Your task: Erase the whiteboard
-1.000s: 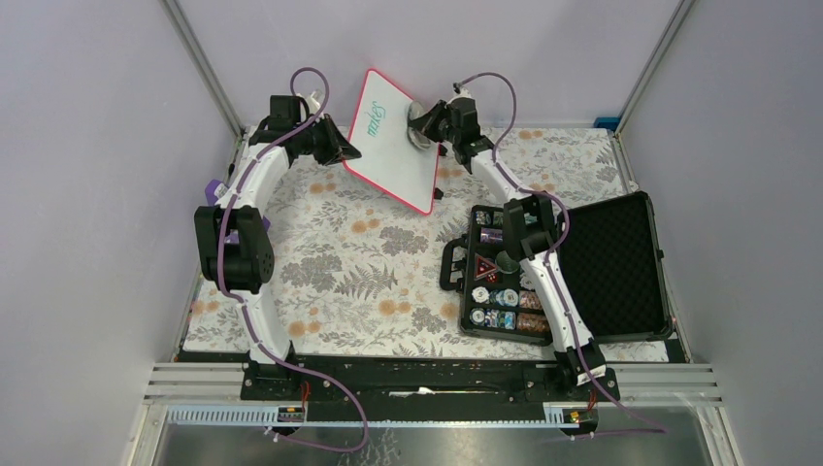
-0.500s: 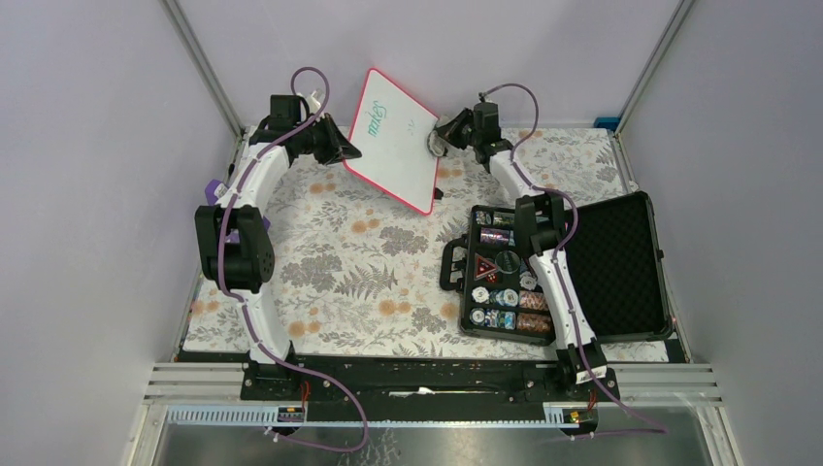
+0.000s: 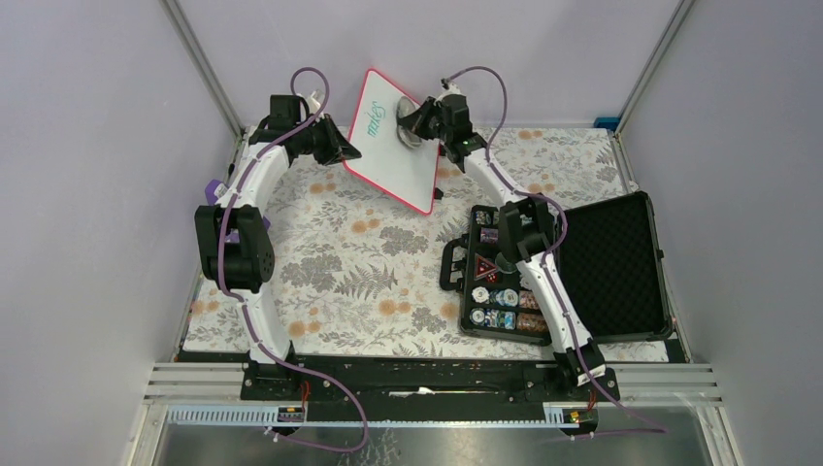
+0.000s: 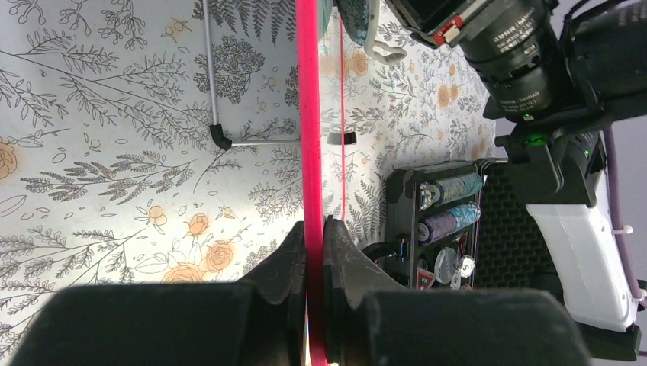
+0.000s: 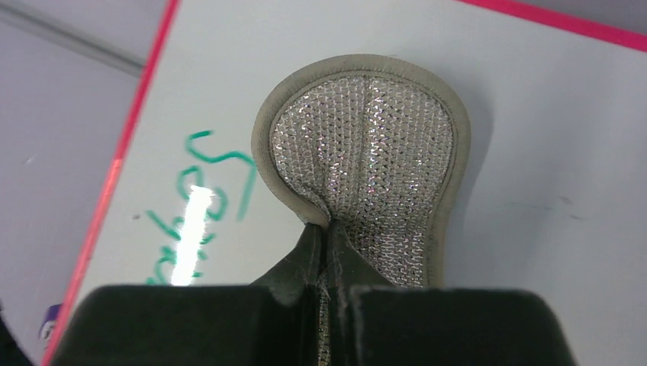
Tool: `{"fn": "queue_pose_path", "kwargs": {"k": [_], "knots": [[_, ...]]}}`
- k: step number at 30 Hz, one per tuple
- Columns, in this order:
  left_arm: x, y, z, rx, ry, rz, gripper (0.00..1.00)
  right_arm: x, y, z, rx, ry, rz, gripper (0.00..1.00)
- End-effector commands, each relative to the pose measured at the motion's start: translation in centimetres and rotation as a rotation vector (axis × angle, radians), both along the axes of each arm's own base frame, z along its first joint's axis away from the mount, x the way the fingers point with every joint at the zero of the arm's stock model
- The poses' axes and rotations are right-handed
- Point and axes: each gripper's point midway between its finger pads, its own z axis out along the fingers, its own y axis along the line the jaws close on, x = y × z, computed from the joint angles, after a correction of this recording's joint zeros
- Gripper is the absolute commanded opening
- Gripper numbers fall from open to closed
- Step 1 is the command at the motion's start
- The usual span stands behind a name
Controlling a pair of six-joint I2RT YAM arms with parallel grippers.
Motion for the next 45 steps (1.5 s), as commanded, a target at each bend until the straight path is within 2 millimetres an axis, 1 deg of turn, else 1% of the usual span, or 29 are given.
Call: {"fn": "queue_pose_path", "kwargs": {"k": [1,5,8,11,13,16,18,19,20,22,25,27,29,31,34,36,38,42,44,45], "knots": [[-1.4,-1.5,-3.7,0.083,0.043,-0.106,0.0,-3.6,5.3,3.2,0.08,-0.042,0.162,0.0],[-1.5,-1.6,-3.6,0.083,0.04,-0.108,0.0,-0.5,0.7,-1.8,0.07,0.053,0.056,0.0],[-1.5,-1.8,-3.6,0.083,0.039,-0.112,0.0,1.1,-2.2,-5.5,0.032,0.114,-0.01,0.0],[-1.6,-1.9,-3.6,0.085,0.04,-0.113,0.0,1.8,-4.2,-8.9,-0.01,0.158,-0.069,0.0],[-1.6,-1.9,-3.7,0.087,0.041,-0.114,0.0,2.2,-5.1,-10.8,-0.037,0.18,-0.104,0.0],[-1.6,-1.8,-3.7,0.089,0.04,-0.112,0.0,2.4,-6.0,-12.6,-0.016,0.226,-0.13,0.0],[-1.6,-1.8,-3.8,0.09,0.041,-0.112,0.0,2.5,-6.7,-13.3,-0.016,0.259,-0.153,0.0],[-1.6,-1.8,-3.7,0.089,0.04,-0.112,0.0,2.5,-6.9,-13.3,-0.01,0.269,-0.16,0.0],[-1.6,-1.9,-3.7,0.09,0.04,-0.113,0.0,2.5,-6.8,-12.8,0.0,0.266,-0.157,0.0],[-1.6,-1.9,-3.7,0.088,0.04,-0.114,0.0,2.6,-6.5,-11.3,0.014,0.246,-0.142,0.0],[-1.6,-2.1,-3.8,0.088,0.043,-0.117,0.0,2.6,-5.3,-7.8,0.048,0.191,-0.113,0.0],[-1.7,-2.3,-3.8,0.09,0.04,-0.124,0.0,2.3,-3.3,-4.7,0.063,0.113,-0.072,0.0],[-1.8,-2.6,-3.7,0.103,0.026,-0.135,0.0,1.4,-0.9,-1.4,0.06,0.024,-0.024,0.0],[-1.8,-2.4,-3.9,0.162,0.015,-0.135,0.0,-0.1,1.7,1.3,0.059,-0.052,0.032,0.0],[-1.9,-2.6,-3.7,0.184,-0.004,-0.15,0.0,-2.5,5.3,4.2,0.048,-0.147,0.116,0.0],[-1.9,-2.7,-3.7,0.181,-0.003,-0.153,0.0,-3.7,7.0,5.1,0.04,-0.191,0.156,0.0],[-2.0,-2.6,-3.8,0.183,-0.001,-0.153,0.0,-3.7,7.0,5.2,0.032,-0.202,0.154,0.0],[-2.0,-2.6,-4.0,0.185,0.002,-0.152,0.0,-2.3,5.5,4.2,0.03,-0.191,0.118,0.0],[-2.0,-2.6,-3.9,0.188,0.001,-0.148,0.0,-1.3,4.2,3.1,0.034,-0.168,0.091,0.0],[-2.0,-2.5,-3.9,0.188,0.001,-0.148,0.0,-0.7,3.4,2.1,0.035,-0.146,0.072,0.0]]}}
